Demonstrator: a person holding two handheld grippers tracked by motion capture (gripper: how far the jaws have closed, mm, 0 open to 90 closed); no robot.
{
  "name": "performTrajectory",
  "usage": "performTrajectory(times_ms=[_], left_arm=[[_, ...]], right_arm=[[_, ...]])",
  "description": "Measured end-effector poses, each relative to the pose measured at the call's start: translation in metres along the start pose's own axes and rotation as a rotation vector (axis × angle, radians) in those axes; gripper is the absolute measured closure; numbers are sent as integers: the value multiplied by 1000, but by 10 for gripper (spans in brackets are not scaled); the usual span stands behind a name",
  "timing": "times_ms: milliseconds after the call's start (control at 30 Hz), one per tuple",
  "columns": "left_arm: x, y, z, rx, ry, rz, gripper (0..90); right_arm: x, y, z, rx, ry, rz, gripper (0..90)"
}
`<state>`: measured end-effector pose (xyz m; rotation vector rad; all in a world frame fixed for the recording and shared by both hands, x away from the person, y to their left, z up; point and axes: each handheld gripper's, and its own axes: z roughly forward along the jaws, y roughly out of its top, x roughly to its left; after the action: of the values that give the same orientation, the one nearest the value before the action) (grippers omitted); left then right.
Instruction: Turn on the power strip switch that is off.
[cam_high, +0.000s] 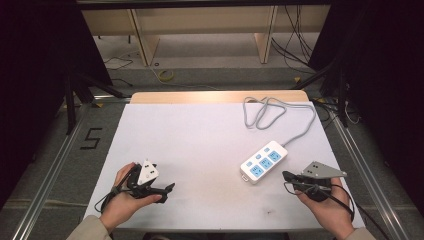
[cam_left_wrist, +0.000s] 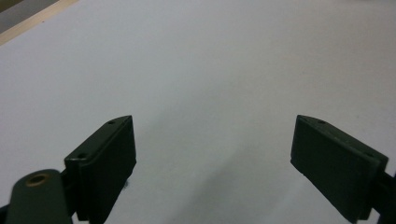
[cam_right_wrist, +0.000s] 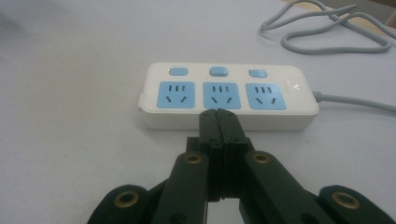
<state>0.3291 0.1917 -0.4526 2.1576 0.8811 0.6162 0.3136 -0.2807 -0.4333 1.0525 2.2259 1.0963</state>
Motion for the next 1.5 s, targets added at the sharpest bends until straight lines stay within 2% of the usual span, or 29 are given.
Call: performTrajectory(times_ms=[333,967,1500], left_arm=[[0,1,1,1,0,-5,142],[-1,1,3,12,4,-10,142],[-2,1,3,9,6,-9,143]], right_arm=[[-3,9,6,7,-16,18,900],[-10,17,18,21,-7,36,900],[-9,29,30,20,5,27,900]])
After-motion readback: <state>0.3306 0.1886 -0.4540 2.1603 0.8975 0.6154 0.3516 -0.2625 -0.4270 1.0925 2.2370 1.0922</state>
